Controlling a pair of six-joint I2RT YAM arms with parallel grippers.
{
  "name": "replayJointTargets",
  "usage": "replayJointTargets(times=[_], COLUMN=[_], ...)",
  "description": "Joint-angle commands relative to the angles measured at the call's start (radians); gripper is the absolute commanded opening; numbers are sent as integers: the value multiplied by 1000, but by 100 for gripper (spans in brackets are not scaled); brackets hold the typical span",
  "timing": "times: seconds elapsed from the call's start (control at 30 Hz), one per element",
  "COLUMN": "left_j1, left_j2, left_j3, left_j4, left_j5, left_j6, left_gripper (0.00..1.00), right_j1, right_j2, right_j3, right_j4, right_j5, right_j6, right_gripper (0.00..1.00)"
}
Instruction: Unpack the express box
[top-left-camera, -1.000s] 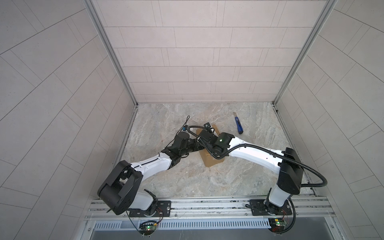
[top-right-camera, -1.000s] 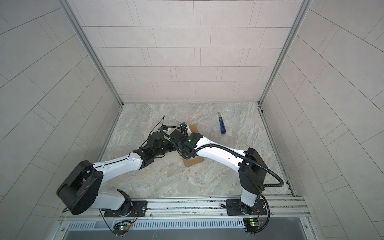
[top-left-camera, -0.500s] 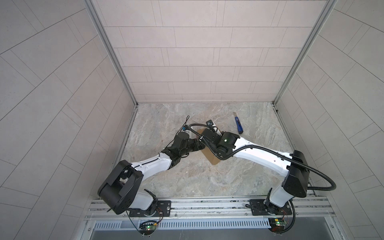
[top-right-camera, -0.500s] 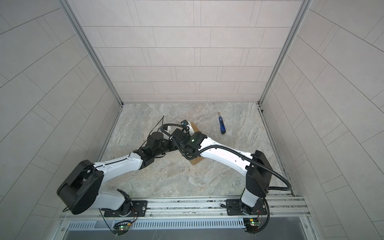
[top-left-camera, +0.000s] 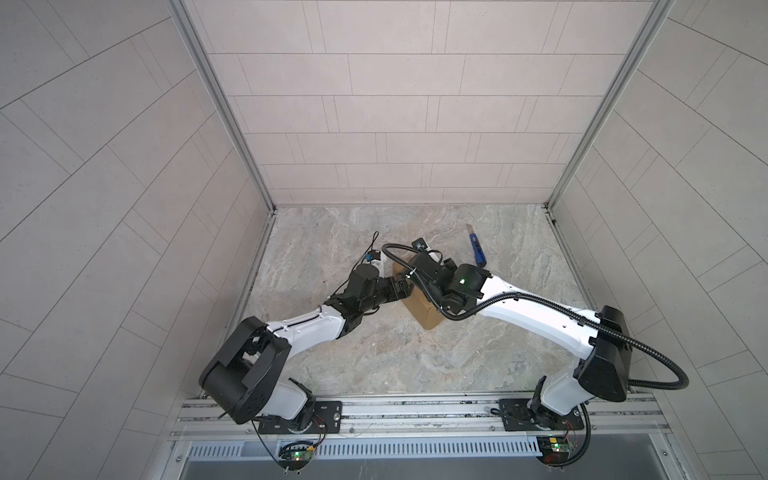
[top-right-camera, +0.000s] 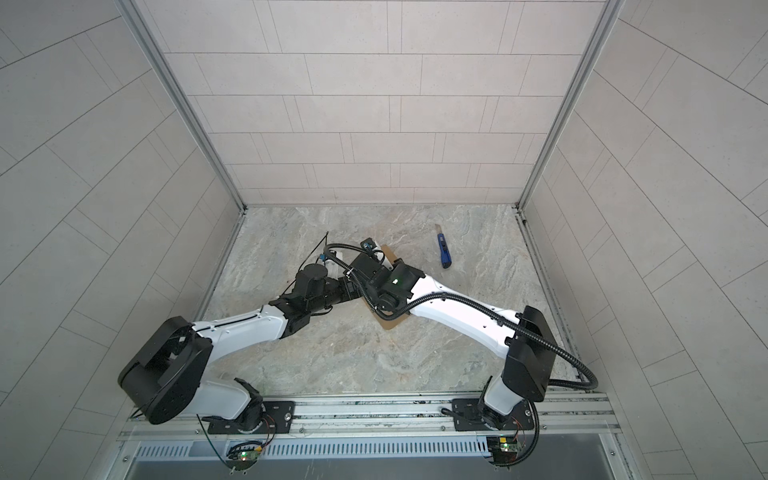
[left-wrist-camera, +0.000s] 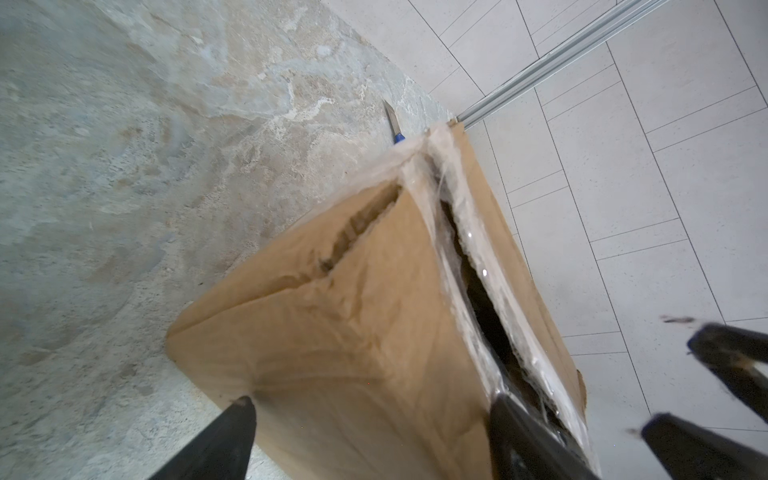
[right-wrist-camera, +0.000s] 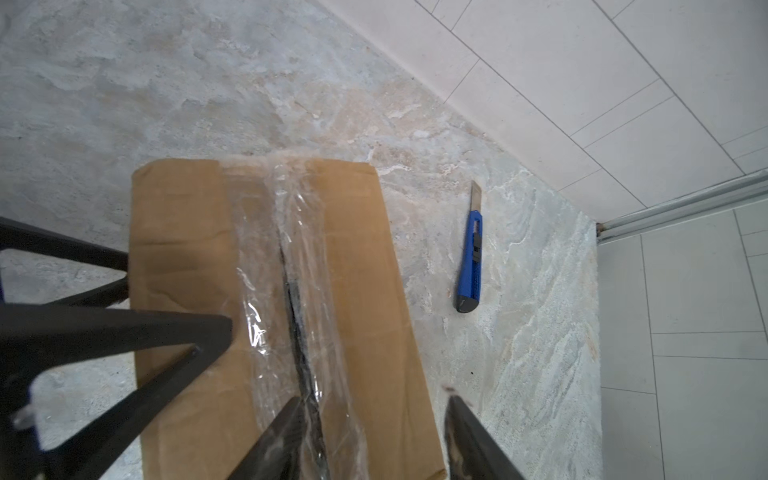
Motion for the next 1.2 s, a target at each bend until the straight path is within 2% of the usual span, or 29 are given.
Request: replayJointTargets(times=[0.0,0.2,0.5,0.8,0.87,1.03,1.17], left_j1=[12,12,12,17,17,20,20], left_j2=[33,32,30,29,29,32,36], left_j3=[-41,-48,-59,-78,-80,-84,-87], left_j4=[-119,-118,-112,-109,-109,-112,-110], left_j5=[-40,-41,-41,-44,-43,-44,-44], left_j6=[12,11,11,9,9,9,9], left_gripper=[90,90,90,90,90,90,90], right_j1=[-1,0,-14,-52,-55,-55,-59], right_j2=[38,103,158,177,178,139,97], right_j3=[11,33,20,-17,-19,-21,-10], right_j4=[26,25,60,94,95,94,94], right_j5=[-6,102,175,194,205,258,285], right_j6=[-28,-50,-56,-60,-62,-75,-103], right_gripper=[60,60,59,56,50,26,22])
